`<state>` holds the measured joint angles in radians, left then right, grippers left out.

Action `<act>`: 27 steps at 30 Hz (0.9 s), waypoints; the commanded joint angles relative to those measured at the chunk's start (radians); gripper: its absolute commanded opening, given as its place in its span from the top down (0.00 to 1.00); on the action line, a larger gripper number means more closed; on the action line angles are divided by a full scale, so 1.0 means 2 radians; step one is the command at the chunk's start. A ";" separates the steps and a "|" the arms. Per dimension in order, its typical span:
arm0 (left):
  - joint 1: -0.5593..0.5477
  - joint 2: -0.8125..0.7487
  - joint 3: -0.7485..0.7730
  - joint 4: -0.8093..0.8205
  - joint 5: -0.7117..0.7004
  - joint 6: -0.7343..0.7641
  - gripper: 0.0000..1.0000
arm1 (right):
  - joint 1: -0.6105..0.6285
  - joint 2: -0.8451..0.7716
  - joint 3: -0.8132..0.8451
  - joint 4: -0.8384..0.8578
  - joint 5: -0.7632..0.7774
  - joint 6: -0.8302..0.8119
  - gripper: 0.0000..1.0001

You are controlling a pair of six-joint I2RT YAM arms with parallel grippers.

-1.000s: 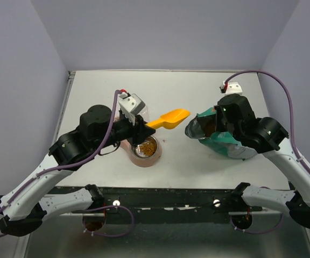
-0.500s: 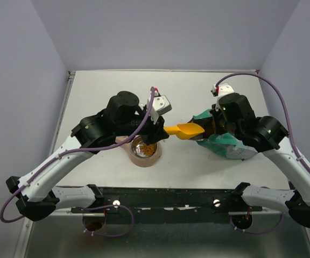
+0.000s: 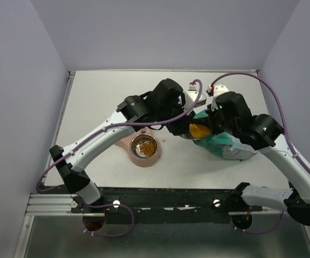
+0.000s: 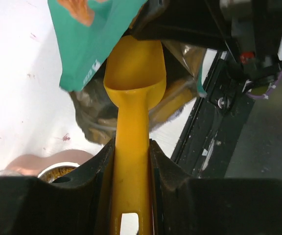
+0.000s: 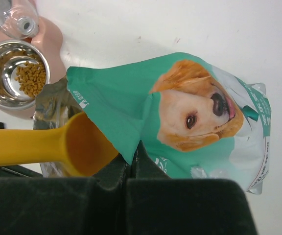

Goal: Serve the pet food

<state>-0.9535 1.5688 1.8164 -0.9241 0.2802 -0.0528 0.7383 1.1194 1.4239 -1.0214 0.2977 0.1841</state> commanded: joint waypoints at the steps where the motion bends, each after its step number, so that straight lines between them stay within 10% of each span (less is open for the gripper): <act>1: -0.018 0.047 0.048 -0.013 -0.027 -0.026 1.00 | 0.004 -0.015 0.028 0.084 -0.032 0.049 1.00; 17: -0.021 0.062 -0.043 0.037 0.012 -0.023 1.00 | 0.004 -0.053 0.013 0.096 -0.038 0.084 1.00; 27: -0.042 0.144 -0.062 0.211 -0.040 -0.072 1.00 | 0.004 -0.097 -0.058 0.110 -0.027 0.138 1.00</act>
<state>-1.0073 1.7176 1.6951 -0.7105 0.2520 -0.1646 0.7330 0.9848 1.3258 -0.9169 0.2855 0.3775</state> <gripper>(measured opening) 0.349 0.007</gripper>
